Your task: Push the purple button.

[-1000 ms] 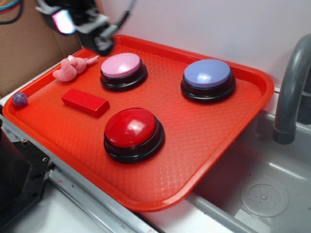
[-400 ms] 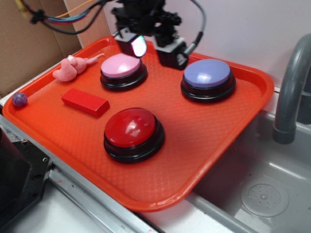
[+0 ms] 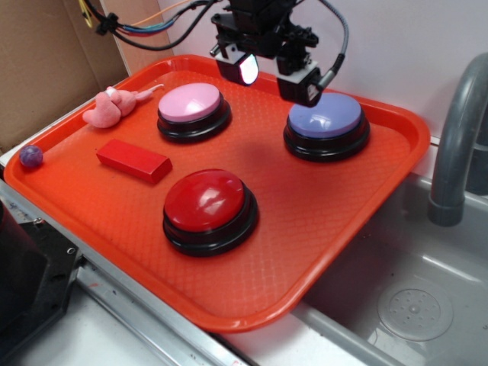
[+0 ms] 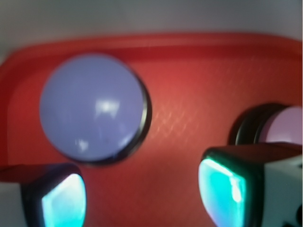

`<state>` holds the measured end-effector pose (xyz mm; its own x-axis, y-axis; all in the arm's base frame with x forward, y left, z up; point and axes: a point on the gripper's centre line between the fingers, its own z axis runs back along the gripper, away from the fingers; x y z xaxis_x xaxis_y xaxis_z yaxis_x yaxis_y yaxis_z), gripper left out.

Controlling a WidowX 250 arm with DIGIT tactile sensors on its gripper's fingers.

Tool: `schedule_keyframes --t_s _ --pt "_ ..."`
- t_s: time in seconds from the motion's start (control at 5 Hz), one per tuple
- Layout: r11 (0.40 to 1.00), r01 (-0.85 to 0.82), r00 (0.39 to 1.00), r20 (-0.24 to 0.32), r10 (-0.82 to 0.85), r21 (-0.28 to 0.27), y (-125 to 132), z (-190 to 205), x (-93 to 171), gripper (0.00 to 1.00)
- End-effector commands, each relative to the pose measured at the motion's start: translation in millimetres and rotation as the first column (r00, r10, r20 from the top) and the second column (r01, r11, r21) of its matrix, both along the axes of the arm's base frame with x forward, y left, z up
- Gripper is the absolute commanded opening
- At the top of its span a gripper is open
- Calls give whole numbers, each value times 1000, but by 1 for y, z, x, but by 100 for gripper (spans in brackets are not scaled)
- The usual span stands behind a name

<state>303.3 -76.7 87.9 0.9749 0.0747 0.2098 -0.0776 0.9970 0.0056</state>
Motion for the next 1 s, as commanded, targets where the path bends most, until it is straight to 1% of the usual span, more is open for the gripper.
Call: schedule_keyframes --t_s 0.0,0.2,0.4,0.6,0.8 --pt "1000 2 998 61 -1 -15 -3 19 11 100" --pt "1000 2 998 61 -1 -15 -3 19 11 100" --pt "997 78 994 80 -75 -25 -21 9 24 100" --pt "993 93 993 60 -97 76 -38 4 35 100" --pt "993 105 992 60 -108 46 -38 -3 35 100"
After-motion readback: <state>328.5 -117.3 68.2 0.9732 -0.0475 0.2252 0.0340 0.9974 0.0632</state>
